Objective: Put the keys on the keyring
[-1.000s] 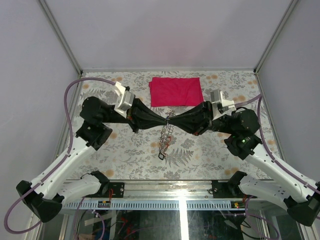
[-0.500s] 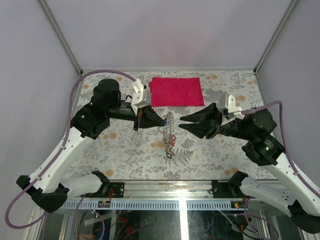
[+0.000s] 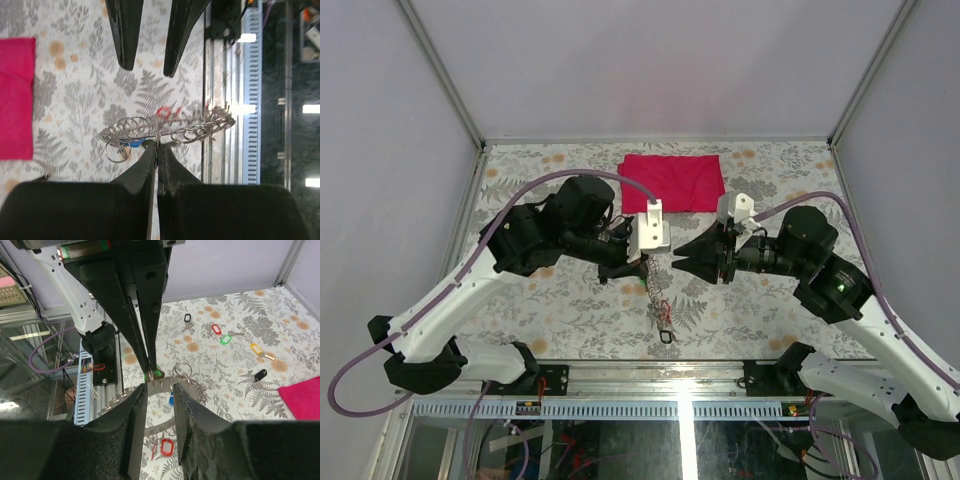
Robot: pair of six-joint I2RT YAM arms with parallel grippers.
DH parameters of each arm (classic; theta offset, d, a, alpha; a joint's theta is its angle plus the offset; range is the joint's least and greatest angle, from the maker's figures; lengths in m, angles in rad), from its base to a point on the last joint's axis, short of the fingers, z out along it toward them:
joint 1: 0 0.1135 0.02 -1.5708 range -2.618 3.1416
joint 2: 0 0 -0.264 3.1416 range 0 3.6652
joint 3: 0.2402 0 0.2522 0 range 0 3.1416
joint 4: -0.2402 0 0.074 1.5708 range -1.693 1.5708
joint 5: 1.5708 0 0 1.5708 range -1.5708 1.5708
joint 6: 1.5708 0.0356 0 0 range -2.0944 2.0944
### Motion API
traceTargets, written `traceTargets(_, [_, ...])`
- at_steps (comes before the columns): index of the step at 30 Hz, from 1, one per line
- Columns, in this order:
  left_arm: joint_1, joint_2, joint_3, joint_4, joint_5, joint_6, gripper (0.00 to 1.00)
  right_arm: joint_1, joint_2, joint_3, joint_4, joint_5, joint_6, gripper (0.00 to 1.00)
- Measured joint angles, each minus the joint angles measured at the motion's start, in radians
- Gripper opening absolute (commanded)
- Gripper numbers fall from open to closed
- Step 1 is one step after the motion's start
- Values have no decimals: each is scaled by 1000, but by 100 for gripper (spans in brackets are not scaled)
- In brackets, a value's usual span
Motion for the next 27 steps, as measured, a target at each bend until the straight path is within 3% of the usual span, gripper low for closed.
traceTargets(8, [-72,35,64,-136,-195,28,0,0,5,-111,90,-74,1,35])
traceTargets(18, [-79,74,84,-178,-241,40,0,0,80,-176,291,-172,45,34])
traceTargets(27, [-80,84,119,-185,-238,47,0,0,130,-180,355,-211,74,32])
